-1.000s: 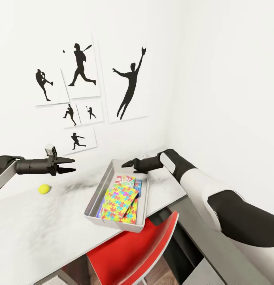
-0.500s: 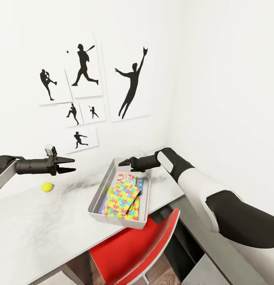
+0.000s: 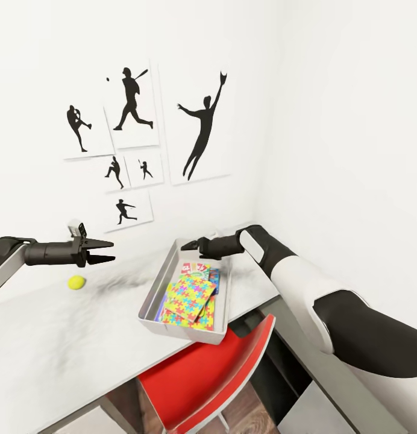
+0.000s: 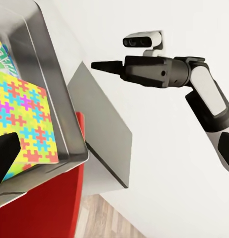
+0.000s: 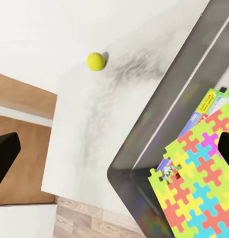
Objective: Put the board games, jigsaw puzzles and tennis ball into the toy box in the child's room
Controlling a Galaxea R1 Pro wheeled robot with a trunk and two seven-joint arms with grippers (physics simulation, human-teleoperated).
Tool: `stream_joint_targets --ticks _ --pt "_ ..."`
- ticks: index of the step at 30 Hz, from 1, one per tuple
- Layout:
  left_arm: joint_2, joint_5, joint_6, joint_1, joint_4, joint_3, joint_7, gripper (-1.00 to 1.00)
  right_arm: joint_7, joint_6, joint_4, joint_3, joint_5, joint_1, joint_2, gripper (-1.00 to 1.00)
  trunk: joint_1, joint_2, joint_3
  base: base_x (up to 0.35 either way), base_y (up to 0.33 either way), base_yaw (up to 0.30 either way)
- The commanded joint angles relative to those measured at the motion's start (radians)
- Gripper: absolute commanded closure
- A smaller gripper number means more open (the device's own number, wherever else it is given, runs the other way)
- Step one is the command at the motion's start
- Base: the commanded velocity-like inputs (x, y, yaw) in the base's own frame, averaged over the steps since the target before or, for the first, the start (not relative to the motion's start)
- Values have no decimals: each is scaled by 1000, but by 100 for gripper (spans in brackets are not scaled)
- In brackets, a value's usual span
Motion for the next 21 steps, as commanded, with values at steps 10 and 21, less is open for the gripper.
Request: stream_joint_targets --ticks 10,21 --pt "1 3 8 -2 2 -6 -4 -100 2 -10 0 5 6 -1 0 -100 1 -2 2 0 58 161" --pt "1 3 8 -2 2 -6 -4 -100 -36 -11 0 5 3 -1 0 -100 1 -2 8 -87 5 266"
